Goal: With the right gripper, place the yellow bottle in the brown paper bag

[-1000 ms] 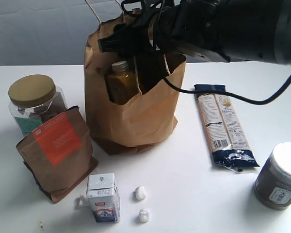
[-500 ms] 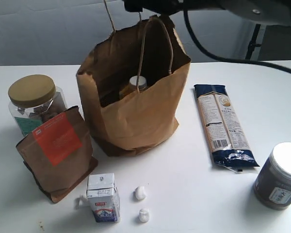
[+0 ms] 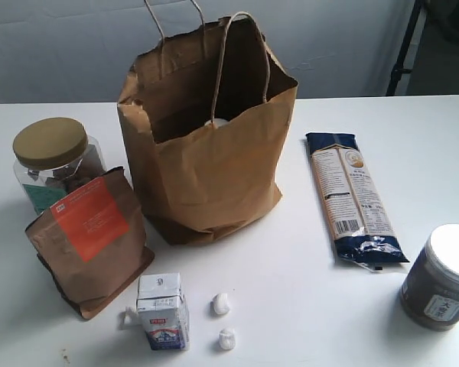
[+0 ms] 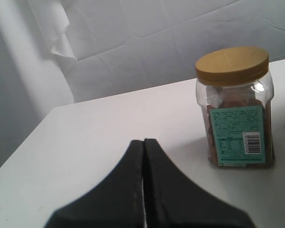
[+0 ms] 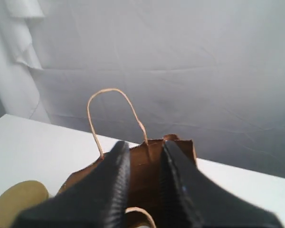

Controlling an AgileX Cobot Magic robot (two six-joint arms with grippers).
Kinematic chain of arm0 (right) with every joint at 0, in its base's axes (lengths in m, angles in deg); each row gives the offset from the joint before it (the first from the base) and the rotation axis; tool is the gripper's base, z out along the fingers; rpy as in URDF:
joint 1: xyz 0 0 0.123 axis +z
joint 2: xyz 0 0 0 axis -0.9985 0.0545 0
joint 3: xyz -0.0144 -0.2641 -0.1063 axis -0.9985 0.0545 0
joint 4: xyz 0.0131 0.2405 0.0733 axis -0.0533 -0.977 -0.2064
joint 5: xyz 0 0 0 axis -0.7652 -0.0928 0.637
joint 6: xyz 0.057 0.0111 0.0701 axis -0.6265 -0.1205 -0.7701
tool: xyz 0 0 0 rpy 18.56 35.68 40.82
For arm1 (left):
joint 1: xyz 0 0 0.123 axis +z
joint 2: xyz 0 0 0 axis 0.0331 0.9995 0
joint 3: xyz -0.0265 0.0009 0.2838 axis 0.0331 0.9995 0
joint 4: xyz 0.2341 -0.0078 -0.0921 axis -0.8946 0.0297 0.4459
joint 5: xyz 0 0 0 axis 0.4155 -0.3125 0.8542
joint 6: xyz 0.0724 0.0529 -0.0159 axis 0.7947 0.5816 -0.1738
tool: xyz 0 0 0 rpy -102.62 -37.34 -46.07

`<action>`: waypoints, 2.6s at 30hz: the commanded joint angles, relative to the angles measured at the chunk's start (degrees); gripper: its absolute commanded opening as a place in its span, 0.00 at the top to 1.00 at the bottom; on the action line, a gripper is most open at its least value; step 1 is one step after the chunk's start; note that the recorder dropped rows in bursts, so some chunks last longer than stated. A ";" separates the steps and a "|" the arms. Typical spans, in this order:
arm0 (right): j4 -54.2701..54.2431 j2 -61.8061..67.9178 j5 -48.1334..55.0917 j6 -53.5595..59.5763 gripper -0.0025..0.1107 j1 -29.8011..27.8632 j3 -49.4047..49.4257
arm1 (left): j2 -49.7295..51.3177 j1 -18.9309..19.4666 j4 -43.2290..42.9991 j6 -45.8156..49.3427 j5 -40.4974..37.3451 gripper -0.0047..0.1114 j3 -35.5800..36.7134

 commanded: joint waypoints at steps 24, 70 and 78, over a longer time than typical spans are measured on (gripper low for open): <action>18.75 -49.20 10.48 -22.08 0.98 -0.11 51.34 | -0.25 -0.34 0.00 -0.12 0.37 0.96 0.17; -41.46 -79.33 -16.69 42.62 0.98 -41.95 80.91 | -0.25 -0.34 0.00 -0.12 0.40 0.96 0.17; -41.47 -79.33 -16.42 42.62 0.98 -41.95 80.91 | -0.25 -0.34 0.00 -0.12 0.40 0.96 0.17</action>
